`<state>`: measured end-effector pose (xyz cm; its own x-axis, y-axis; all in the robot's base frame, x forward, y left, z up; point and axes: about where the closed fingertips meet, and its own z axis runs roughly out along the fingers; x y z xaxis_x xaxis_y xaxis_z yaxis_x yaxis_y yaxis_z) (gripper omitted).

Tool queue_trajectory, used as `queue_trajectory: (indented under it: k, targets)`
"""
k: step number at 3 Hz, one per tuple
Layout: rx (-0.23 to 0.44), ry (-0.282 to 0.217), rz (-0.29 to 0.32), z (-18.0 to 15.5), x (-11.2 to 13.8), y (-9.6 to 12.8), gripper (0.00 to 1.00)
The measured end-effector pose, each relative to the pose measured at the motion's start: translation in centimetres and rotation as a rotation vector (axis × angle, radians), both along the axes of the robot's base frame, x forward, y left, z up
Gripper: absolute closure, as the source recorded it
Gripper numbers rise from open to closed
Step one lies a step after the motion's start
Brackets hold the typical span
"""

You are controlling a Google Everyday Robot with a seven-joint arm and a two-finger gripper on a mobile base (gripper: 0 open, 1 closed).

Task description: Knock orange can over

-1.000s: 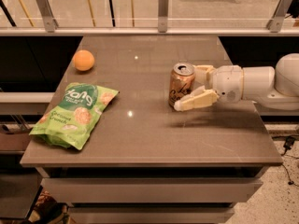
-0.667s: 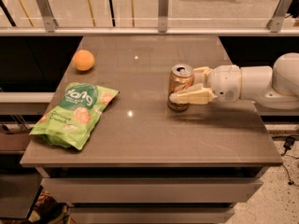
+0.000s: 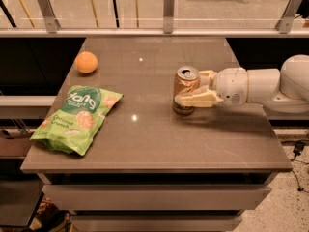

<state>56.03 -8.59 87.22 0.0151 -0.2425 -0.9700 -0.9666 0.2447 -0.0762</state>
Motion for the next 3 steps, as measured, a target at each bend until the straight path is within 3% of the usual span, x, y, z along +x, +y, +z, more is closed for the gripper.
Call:
queue_trajectory:
  k: [1, 2, 3]
  targets:
    - [-0.012, -0.002, -0.001, 0.2, 0.0, 0.2, 1.0]
    - [-0.107, 0.003, -0.036, 1.4, 0.4, -0.9, 1.0]
    - [-0.242, 0.004, -0.1, 3.4, 1.0, -3.1, 1.0]
